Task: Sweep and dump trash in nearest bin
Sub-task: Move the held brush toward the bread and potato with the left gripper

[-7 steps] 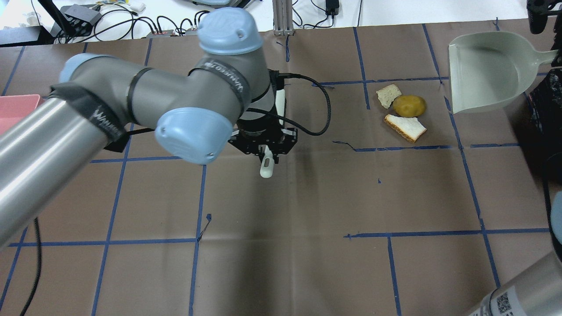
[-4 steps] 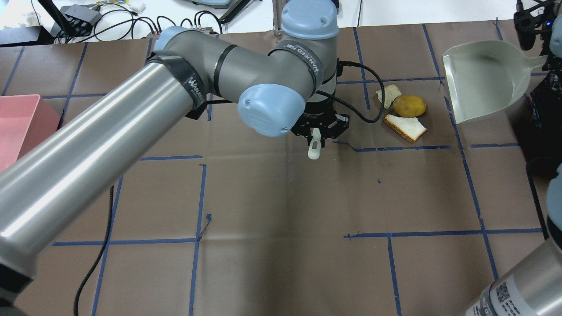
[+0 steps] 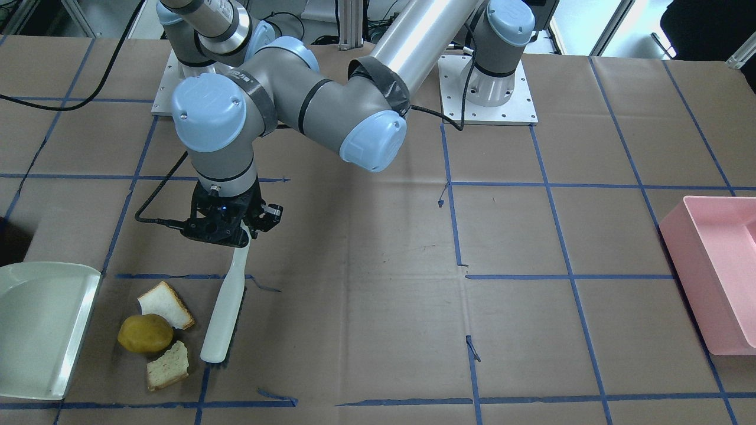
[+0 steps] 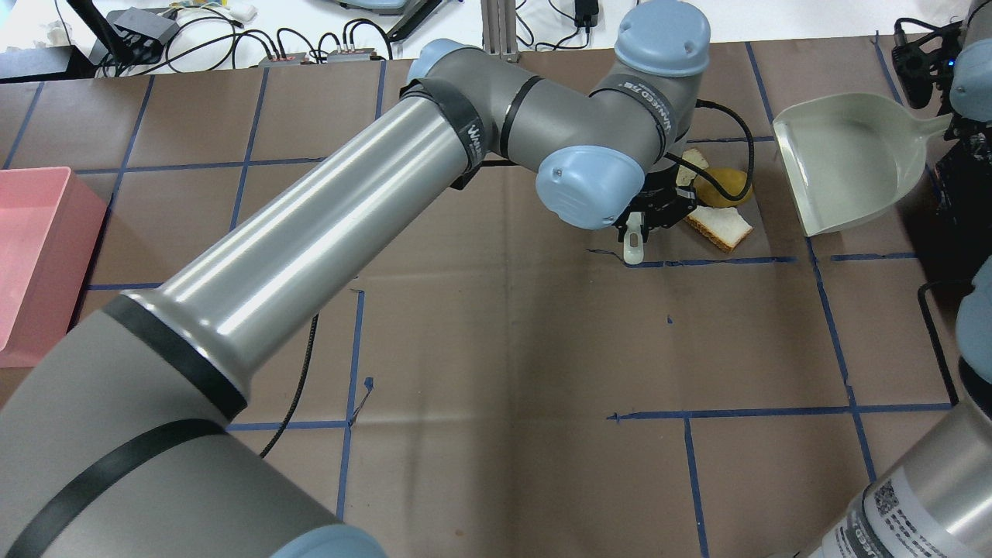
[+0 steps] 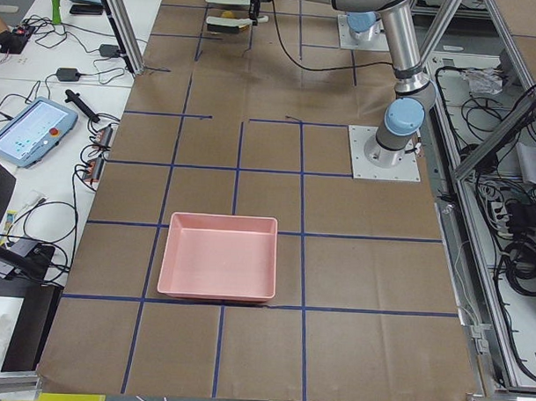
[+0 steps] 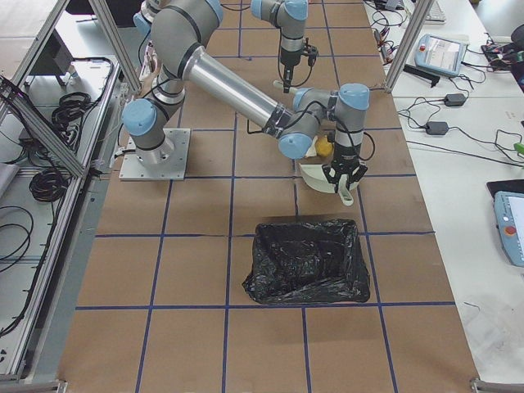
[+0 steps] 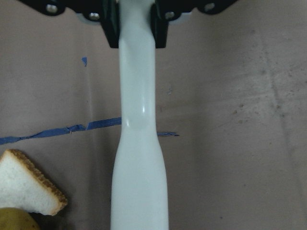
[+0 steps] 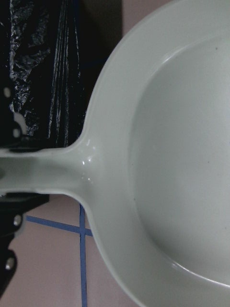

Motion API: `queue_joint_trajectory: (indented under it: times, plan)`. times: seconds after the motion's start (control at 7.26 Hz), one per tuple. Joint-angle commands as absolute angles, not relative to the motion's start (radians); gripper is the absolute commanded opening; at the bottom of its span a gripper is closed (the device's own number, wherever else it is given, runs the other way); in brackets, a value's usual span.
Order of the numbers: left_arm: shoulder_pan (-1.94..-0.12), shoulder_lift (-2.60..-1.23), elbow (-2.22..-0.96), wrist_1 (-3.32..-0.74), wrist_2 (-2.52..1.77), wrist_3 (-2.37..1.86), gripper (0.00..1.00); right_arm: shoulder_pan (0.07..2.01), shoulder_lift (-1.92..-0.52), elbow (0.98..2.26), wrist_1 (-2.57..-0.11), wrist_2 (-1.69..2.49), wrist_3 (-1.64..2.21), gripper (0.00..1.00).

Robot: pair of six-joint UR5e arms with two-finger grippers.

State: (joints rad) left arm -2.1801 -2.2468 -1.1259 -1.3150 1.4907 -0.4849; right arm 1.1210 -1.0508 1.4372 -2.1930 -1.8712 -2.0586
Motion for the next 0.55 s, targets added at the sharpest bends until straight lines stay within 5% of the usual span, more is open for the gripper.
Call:
queue_joint_trajectory:
  times: [0.0,0.41]
  plan:
    - [-2.218,-2.336,-1.005,-1.359,1.555,-0.561,0.13,1.098,-1.007,1.437,-2.264,-1.867,-2.08,0.0]
    - [-2.256,-2.454,-0.867,-1.384,1.653,-0.643,0.13,1.104,-1.014,1.501,-2.281,-1.856,-2.068,0.0]
